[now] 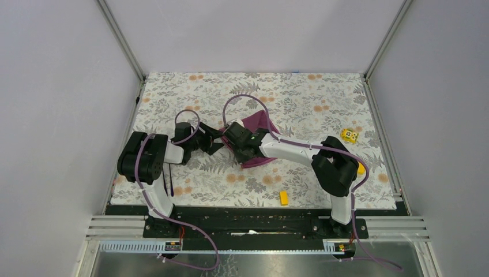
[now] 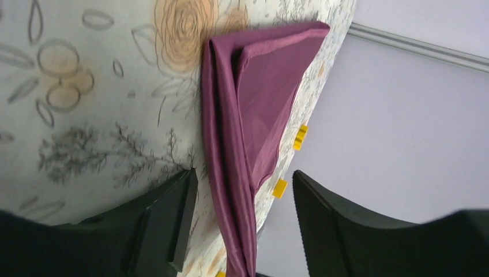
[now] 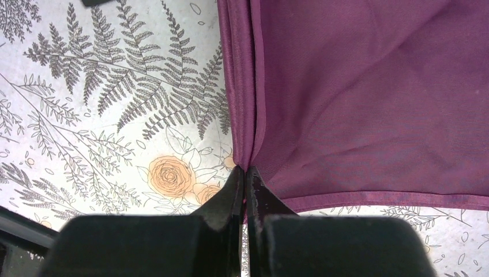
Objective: Fold the napkin into a case and place the utensils inside
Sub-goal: Turn over the upper triangle folded napkin at the center of the board.
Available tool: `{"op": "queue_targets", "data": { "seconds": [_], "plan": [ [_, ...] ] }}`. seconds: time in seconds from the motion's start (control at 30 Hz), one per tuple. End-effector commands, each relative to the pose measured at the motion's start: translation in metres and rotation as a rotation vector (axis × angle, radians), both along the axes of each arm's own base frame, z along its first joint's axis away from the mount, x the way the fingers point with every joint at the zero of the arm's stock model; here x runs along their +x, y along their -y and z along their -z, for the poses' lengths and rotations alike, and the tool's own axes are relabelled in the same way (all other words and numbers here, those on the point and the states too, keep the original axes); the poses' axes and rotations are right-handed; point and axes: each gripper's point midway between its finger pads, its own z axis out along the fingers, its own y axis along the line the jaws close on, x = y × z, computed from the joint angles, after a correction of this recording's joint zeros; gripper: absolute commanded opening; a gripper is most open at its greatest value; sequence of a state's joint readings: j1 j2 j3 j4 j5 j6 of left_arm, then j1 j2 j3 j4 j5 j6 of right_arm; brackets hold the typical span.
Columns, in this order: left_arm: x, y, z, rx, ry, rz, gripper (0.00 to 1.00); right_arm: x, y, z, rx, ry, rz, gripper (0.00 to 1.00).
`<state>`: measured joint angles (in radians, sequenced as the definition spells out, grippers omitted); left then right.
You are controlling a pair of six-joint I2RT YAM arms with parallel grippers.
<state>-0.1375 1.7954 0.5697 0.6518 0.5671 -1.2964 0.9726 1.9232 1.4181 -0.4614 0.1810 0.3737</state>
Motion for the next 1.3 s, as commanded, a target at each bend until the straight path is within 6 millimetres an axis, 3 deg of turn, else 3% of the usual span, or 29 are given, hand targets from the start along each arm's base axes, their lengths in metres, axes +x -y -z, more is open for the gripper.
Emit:
{"op": "queue_targets", "data": {
  "seconds": [0.0, 0.17, 0.77, 0.9, 1.0, 1.13, 1.27],
  "plan": [
    [0.023, -0.008, 0.011, 0.055, 0.028, -0.070, 0.64, 0.005, -0.003, -0.022, 0.066, 0.028, -0.011, 0.00],
    [0.029, -0.013, 0.019, 0.094, 0.019, -0.091, 0.56, 0.006, -0.003, -0.023, 0.077, 0.025, -0.014, 0.00],
    [0.046, -0.011, 0.037, 0.269, -0.001, -0.065, 0.44, 0.004, -0.002, -0.024, 0.095, 0.023, -0.029, 0.00],
    [0.051, -0.012, 0.037, 0.287, -0.003, -0.062, 0.34, 0.004, -0.001, -0.022, 0.090, 0.023, -0.033, 0.00],
    [0.057, -0.014, 0.028, 0.305, 0.012, -0.067, 0.19, 0.004, -0.001, -0.023, 0.092, 0.026, -0.037, 0.00],
    [0.067, -0.020, -0.004, 0.349, 0.060, -0.073, 0.00, 0.001, -0.010, -0.030, 0.124, 0.015, -0.068, 0.00],
    [0.069, -0.039, -0.049, 0.393, 0.106, -0.106, 0.00, -0.012, -0.036, -0.055, 0.235, 0.007, -0.147, 0.00]
  ]
}}
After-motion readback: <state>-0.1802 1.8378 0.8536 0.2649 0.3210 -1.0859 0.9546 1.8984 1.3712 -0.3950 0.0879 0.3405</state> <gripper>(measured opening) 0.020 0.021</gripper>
